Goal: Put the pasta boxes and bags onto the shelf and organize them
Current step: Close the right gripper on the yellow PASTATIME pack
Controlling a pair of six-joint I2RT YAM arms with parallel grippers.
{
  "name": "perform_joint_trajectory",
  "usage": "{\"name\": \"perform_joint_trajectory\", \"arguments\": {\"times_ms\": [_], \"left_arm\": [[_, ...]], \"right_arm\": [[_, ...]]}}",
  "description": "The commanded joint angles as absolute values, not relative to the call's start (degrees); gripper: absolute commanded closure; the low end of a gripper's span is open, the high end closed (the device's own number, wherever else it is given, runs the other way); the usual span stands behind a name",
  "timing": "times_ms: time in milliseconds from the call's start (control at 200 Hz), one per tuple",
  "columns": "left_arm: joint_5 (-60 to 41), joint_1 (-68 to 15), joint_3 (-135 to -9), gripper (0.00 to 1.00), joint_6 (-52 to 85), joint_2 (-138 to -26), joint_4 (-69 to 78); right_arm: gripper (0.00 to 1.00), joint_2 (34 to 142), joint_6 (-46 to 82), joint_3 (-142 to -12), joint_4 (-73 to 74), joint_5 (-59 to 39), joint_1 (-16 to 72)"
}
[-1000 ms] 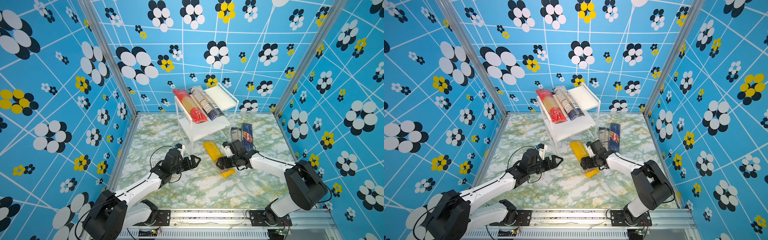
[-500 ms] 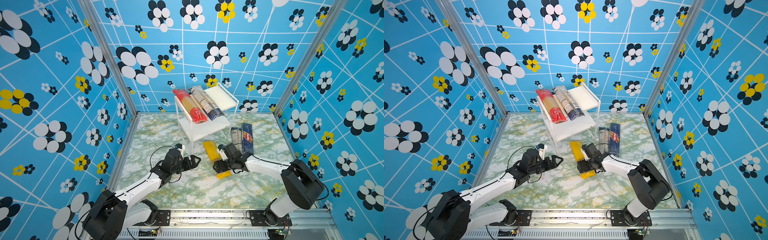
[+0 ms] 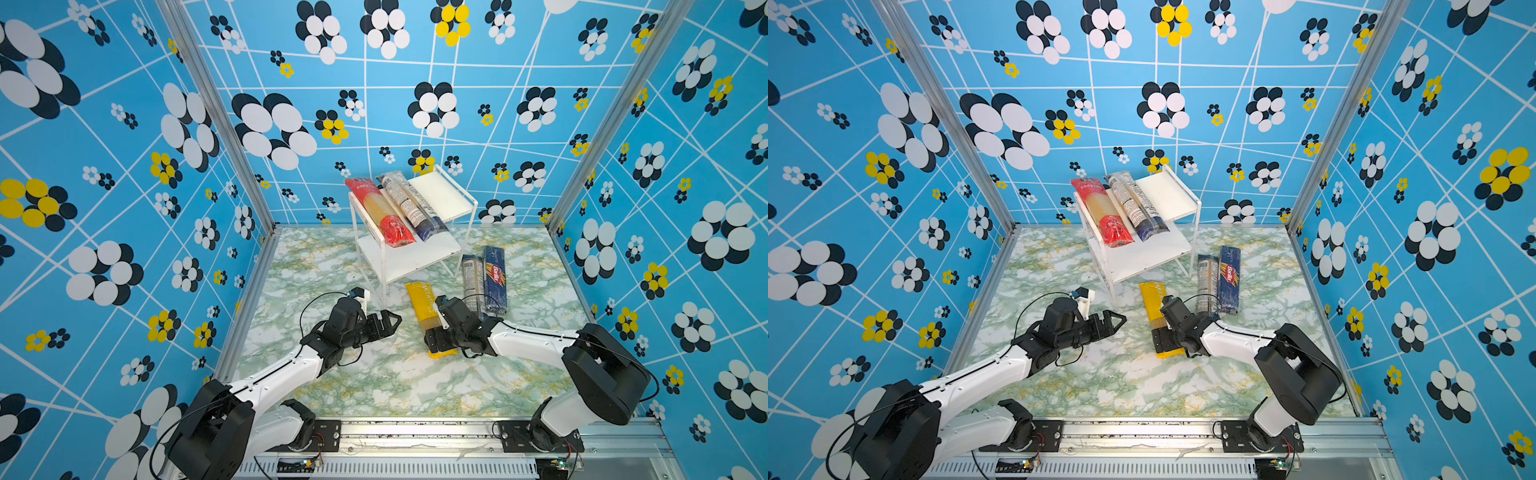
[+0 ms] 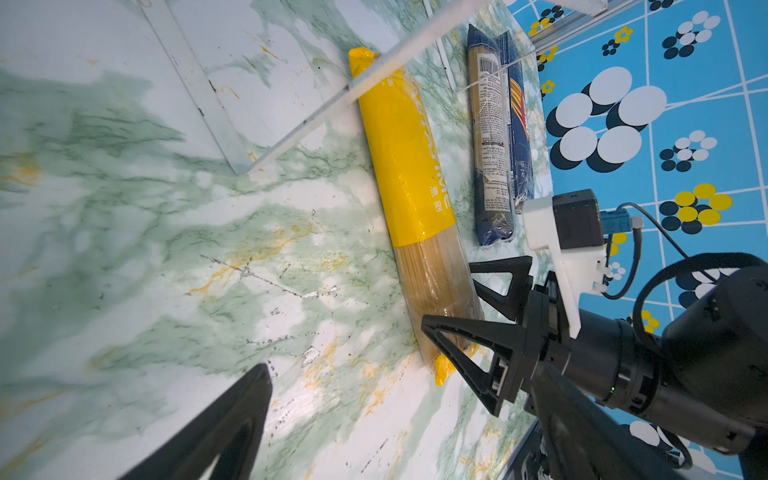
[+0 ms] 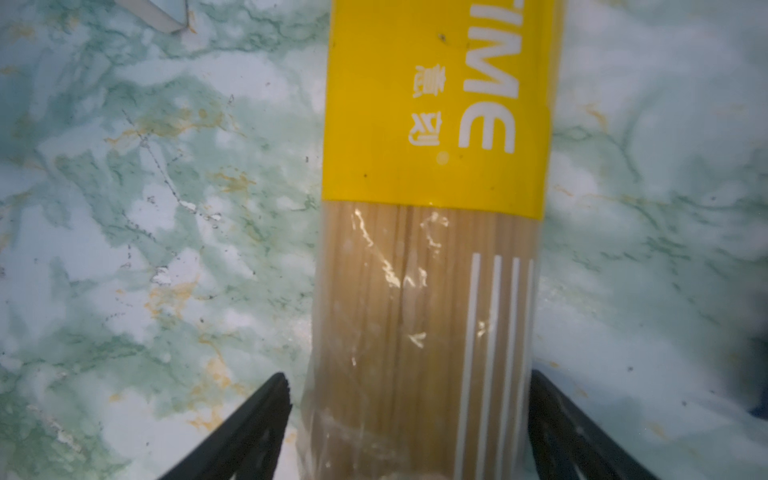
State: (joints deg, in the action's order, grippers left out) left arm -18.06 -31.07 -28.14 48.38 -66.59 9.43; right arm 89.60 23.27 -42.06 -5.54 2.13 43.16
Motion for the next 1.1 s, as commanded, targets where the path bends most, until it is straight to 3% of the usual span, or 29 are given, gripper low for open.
{"name": "perform_joint_trajectory", "arguments": {"times_ms": [0,1095], "left_arm": [[-18.56,-30.5,-27.6,0.01,47.64,-66.36,9.27],[-18.41,-29.68,-27.03,0.01,47.88,-64.81,8.02]], "right_arm": [[0.1,91.55,24.52,-40.8,-3.21,5.52,44.57],[0.11,98.11,27.15,-31.5,12.37,14.51,50.88]]}}
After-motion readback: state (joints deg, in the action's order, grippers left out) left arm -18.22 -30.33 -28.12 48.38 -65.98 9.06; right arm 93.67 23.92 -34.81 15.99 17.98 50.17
